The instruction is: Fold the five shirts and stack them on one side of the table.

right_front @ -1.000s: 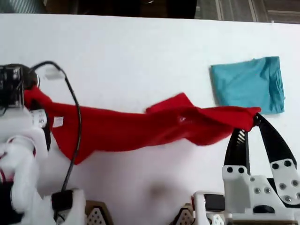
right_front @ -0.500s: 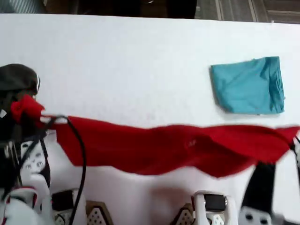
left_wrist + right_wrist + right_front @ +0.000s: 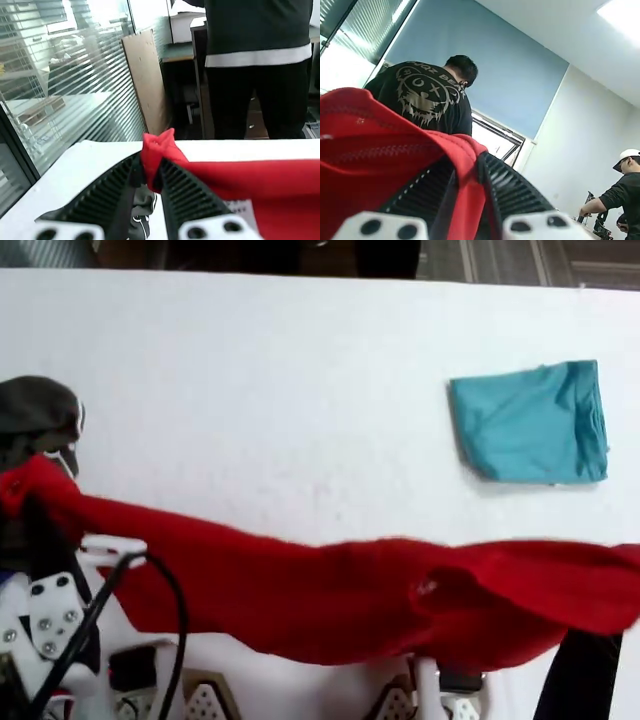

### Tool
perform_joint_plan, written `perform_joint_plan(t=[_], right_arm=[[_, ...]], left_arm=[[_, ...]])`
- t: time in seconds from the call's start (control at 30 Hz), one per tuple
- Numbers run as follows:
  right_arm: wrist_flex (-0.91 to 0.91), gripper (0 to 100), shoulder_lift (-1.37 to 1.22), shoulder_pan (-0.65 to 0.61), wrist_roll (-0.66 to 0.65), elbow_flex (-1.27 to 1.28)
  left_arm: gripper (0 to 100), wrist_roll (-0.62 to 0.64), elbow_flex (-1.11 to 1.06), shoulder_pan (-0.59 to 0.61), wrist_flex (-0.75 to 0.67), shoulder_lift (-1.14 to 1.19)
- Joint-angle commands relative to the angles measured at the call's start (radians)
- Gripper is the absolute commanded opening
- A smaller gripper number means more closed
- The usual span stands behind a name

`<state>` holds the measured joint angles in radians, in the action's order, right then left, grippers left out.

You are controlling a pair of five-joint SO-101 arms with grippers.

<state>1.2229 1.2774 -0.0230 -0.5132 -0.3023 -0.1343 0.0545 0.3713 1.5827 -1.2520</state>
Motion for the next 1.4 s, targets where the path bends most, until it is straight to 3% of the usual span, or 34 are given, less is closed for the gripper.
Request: perform_joint_plan(t=[0.0,0.33,0.5,0.73,0.87,1.2,1.37], right_arm=[[-0.019,1.8,-0.039,0.012,0.011,-0.008],[0.041,1.8,-0.048,0.005,0.012,0.000],[0.044,1.8,-0.042,0.005,0.012,-0.002],[0.044,1.8,-0.039,0.005,0.012,-0.009],[0.031,1.8,-0.050,0.005,0.014,0.002],[-0.277,1.8,-0.214,0.004,0.048,0.311],[-0.476,1.8,-0.401,0.004,0.048,0.479]], left_arm=[[3,0.003,-0.022,0.009,0.008,-0.002],[3,0.005,-0.205,0.023,0.014,-0.003],[3,-0.002,-0.133,0.129,0.017,-0.005],[3,-0.002,-0.027,0.138,0.160,-0.005],[3,-0.002,0.018,0.138,0.167,-0.002],[3,0.005,-0.182,0.129,-0.172,0.150],[3,0.003,-0.179,0.018,-0.311,0.379]])
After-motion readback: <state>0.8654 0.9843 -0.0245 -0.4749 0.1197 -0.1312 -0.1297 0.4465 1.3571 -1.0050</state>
